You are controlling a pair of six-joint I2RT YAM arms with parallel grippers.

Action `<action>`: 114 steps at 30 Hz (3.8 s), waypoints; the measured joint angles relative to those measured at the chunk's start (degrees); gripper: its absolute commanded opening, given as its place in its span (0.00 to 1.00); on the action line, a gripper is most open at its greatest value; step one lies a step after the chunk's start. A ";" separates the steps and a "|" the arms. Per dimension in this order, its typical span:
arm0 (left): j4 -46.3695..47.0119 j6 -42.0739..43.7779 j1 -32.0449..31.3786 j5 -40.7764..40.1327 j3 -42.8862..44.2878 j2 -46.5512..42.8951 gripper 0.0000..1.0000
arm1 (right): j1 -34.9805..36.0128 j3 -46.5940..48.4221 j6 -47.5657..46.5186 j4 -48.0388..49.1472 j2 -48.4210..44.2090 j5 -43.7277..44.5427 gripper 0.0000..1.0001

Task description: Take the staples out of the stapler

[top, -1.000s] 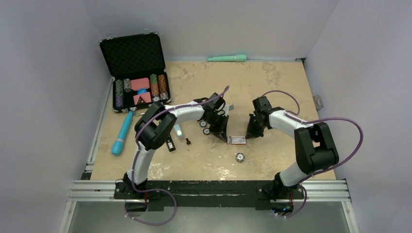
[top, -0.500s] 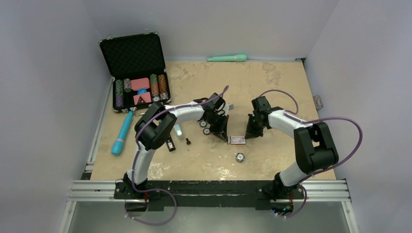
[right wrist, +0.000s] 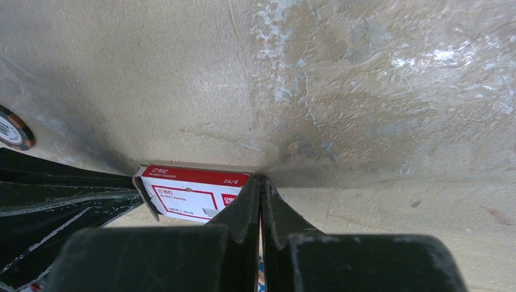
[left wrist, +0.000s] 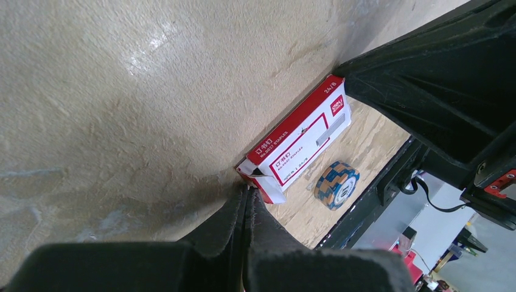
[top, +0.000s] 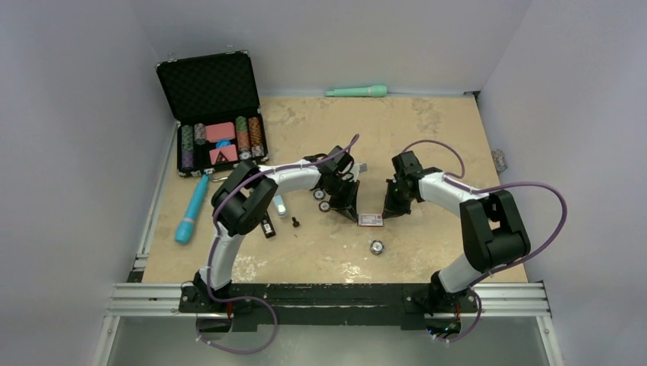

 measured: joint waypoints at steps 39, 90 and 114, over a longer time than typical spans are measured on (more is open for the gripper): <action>-0.66 0.59 0.17 -2.58 -5.44 -4.42 0.24 | 1.99 2.47 -1.31 -0.26 2.54 -2.32 0.02; -31.80 2.03 1.77 -37.46 -34.62 -97.61 0.90 | 40.26 35.82 6.27 1.51 -13.79 -0.74 0.99; -32.30 1.57 1.77 -41.18 -34.75 -97.50 1.00 | 49.20 21.33 20.79 5.81 -45.62 32.74 0.99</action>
